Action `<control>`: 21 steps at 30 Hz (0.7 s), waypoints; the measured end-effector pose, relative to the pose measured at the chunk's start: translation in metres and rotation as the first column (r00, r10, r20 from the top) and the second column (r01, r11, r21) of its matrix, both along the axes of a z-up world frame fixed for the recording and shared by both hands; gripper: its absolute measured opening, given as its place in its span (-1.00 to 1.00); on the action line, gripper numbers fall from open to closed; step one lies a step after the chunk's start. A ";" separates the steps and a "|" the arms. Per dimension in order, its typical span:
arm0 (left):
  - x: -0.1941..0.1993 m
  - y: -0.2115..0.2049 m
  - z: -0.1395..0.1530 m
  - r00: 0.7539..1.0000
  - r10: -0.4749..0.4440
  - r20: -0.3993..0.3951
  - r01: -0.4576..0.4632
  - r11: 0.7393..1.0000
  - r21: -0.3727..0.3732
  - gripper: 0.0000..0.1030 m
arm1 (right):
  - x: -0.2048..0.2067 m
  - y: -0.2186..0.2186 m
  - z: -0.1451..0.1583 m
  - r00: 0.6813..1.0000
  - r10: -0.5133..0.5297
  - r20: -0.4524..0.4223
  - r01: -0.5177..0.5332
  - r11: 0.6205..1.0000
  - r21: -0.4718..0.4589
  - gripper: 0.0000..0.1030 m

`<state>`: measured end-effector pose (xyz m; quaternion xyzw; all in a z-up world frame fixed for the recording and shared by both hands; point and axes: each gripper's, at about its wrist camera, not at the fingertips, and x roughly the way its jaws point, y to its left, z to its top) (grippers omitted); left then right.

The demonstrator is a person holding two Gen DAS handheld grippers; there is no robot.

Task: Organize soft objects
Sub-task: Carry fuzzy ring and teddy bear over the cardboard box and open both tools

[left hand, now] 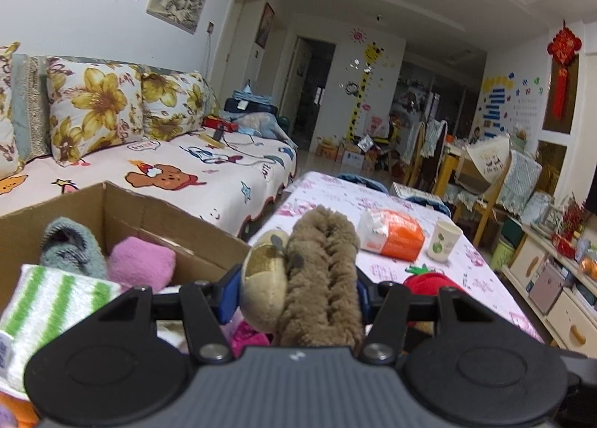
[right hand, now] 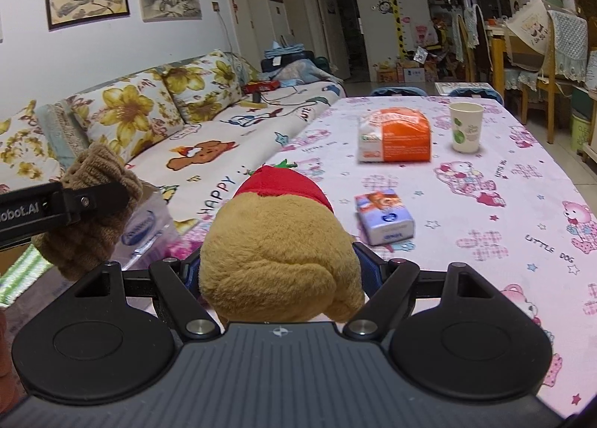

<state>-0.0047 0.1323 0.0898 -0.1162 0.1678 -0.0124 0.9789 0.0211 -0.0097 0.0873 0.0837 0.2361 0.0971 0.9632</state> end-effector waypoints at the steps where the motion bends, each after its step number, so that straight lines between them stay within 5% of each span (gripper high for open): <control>1: -0.002 0.004 0.001 1.000 0.005 0.005 -0.005 1.000 -0.007 0.11 | 0.000 0.003 0.001 1.000 0.005 0.002 -0.005 1.000 0.001 0.86; 21: -0.028 0.044 0.014 0.979 0.176 0.100 -0.172 0.984 -0.054 0.14 | 0.005 0.055 0.019 0.988 0.140 0.057 -0.141 0.990 0.018 0.87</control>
